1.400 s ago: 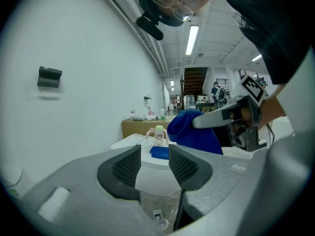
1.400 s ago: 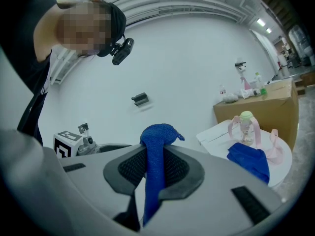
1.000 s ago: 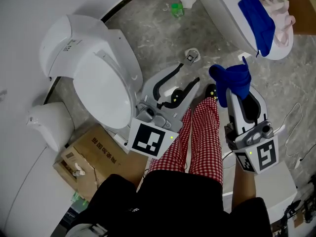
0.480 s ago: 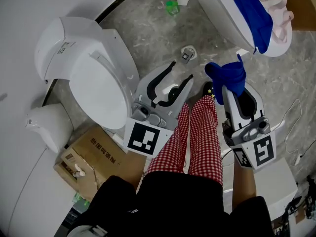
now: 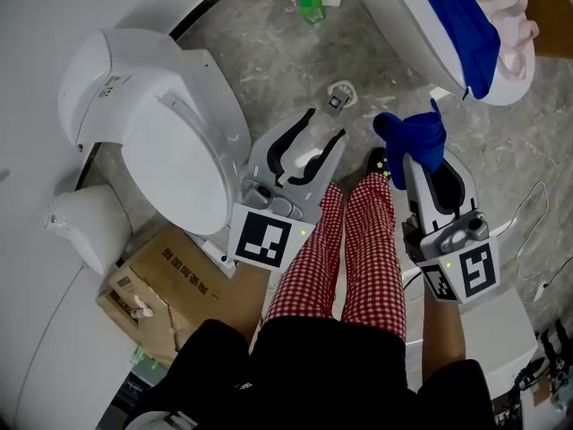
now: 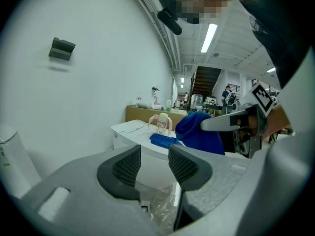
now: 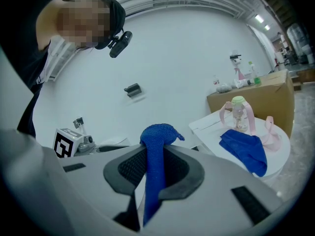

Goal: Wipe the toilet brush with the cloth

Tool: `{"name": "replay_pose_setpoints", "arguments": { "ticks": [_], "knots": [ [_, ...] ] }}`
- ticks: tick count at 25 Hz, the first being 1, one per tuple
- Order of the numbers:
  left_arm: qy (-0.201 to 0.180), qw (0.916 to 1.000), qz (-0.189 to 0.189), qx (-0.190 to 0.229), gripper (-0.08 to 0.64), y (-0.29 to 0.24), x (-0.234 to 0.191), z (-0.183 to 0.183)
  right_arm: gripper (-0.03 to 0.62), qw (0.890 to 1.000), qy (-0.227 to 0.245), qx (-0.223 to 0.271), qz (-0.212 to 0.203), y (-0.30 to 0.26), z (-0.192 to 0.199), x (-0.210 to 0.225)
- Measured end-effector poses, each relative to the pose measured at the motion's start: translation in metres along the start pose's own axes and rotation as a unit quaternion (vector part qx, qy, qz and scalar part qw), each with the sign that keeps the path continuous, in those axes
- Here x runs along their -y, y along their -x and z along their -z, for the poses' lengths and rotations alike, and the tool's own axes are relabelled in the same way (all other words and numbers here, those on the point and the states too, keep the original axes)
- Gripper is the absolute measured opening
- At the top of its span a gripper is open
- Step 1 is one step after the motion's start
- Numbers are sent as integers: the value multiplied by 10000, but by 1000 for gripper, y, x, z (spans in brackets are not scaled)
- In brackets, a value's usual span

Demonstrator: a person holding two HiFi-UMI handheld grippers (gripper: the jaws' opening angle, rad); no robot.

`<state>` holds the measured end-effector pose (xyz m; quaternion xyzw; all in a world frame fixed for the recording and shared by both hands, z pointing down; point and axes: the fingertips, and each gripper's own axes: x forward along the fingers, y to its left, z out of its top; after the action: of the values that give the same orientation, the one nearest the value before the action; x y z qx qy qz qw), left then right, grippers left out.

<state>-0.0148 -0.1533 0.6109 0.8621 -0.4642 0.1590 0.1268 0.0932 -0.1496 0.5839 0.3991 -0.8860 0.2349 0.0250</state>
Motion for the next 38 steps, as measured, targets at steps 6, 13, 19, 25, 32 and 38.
{"name": "replay_pose_setpoints", "arguments": {
  "ticks": [6,13,19,25,32,38],
  "knots": [
    [429,9989,120,-139,179,-15,-2,33,67,10000,-59,-39,31,0,7,11],
    [395,9983,107,-416,179,-33,-9,62,67,9998,-126,-107,112,4,15,26],
    [554,9955,306,-709,184,-47,-6,92,67,9994,-134,-175,253,5,24,42],
    [554,9936,316,-928,209,-56,-9,114,67,9996,-106,-224,164,-5,26,48],
    [564,9914,364,-1123,225,-71,-13,140,67,9996,-127,-195,141,-18,23,55],
    [632,9852,423,-1533,225,-82,-19,170,67,9994,-164,-280,130,-20,27,58]
  ]
}}
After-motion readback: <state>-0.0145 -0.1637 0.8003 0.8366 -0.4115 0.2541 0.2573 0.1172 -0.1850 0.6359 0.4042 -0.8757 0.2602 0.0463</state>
